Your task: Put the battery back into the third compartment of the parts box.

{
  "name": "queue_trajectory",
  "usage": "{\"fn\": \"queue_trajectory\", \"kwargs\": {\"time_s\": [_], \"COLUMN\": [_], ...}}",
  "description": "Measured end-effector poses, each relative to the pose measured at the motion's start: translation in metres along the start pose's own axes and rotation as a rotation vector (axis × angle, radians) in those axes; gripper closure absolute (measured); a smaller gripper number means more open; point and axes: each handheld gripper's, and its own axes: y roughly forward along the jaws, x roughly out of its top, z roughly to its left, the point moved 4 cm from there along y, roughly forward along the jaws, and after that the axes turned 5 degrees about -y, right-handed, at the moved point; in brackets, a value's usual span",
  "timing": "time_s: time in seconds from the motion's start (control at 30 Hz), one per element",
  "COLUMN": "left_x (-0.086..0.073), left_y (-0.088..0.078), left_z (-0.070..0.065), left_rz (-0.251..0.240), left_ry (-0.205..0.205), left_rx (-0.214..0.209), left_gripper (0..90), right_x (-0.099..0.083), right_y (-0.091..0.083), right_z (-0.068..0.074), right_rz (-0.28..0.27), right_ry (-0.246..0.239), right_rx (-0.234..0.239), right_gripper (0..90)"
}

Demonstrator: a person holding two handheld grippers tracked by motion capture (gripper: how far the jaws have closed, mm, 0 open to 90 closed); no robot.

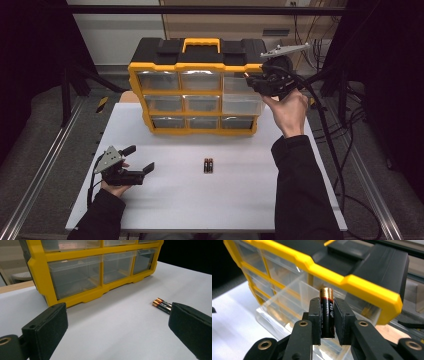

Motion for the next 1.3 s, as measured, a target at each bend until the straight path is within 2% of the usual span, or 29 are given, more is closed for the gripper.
{"fn": "queue_trajectory", "kwargs": {"time_s": [0.6, 0.77, 0.83, 0.87, 0.9, 1.0, 1.03, 1.07, 1.1, 1.13, 1.17, 1.2, 1.3], "left_x": [0.000, 0.000, 0.000, 0.000, 0.000, 0.000, 0.000, 0.000, 0.000, 0.000, 0.000, 0.000, 0.000], "left_y": [0.000, 0.000, 0.000, 0.000, 0.000, 0.000, 0.000, 0.000, 0.000, 0.000, 0.000, 0.000, 0.000], "left_z": [0.000, 0.000, 0.000, 0.000, 0.000, 0.000, 0.000, 0.000, 0.000, 0.000, 0.000, 0.000, 0.000], "left_rz": [0.001, 0.001, 0.002, 0.002, 0.002, 0.002, 0.002, 0.002, 0.001, 0.001, 0.002, 0.003, 0.004], "left_ry": [0.001, 0.002, 0.001, 0.001, 0.002, 0.002, 0.002, 0.002, 0.002, 0.001, 0.002, 0.004, 0.005], "left_rx": [0.001, 0.001, 0.001, 0.001, 0.000, 0.001, 0.001, 0.002, 0.002, 0.002, 0.002, 0.002, 0.002], "left_gripper": [1.6, 1.6, 1.6, 1.6, 1.6, 1.6, 1.6, 1.6, 1.6, 1.6, 1.6, 1.6, 1.6], "right_x": [-0.018, -0.020, -0.018, -0.018, -0.015, -0.010, -0.010, -0.009, -0.009, -0.009, -0.012, -0.015, -0.025], "right_y": [0.015, 0.016, 0.010, 0.010, 0.002, -0.013, -0.013, -0.024, -0.029, -0.029, -0.038, -0.042, -0.052], "right_z": [-0.005, -0.007, -0.008, -0.008, -0.008, -0.005, -0.005, -0.002, 0.000, 0.000, 0.005, 0.007, 0.014], "right_rz": [0.132, 0.112, 0.057, 0.057, -0.012, -0.139, -0.139, -0.224, -0.255, -0.255, -0.311, -0.327, -0.374], "right_ry": [-0.009, -0.006, 0.000, 0.000, -0.002, 0.003, 0.003, -0.008, -0.004, -0.004, 0.001, 0.004, 0.012], "right_rx": [-0.034, -0.036, -0.040, -0.040, -0.052, -0.065, -0.065, -0.073, -0.076, -0.076, -0.075, -0.078, -0.075], "right_gripper": [76.3, 71.6, 65.9, 65.9, 57.9, 40.5, 40.5, 30.1, 25.1, 25.1, 15.2, 11.2, 6.1]}}
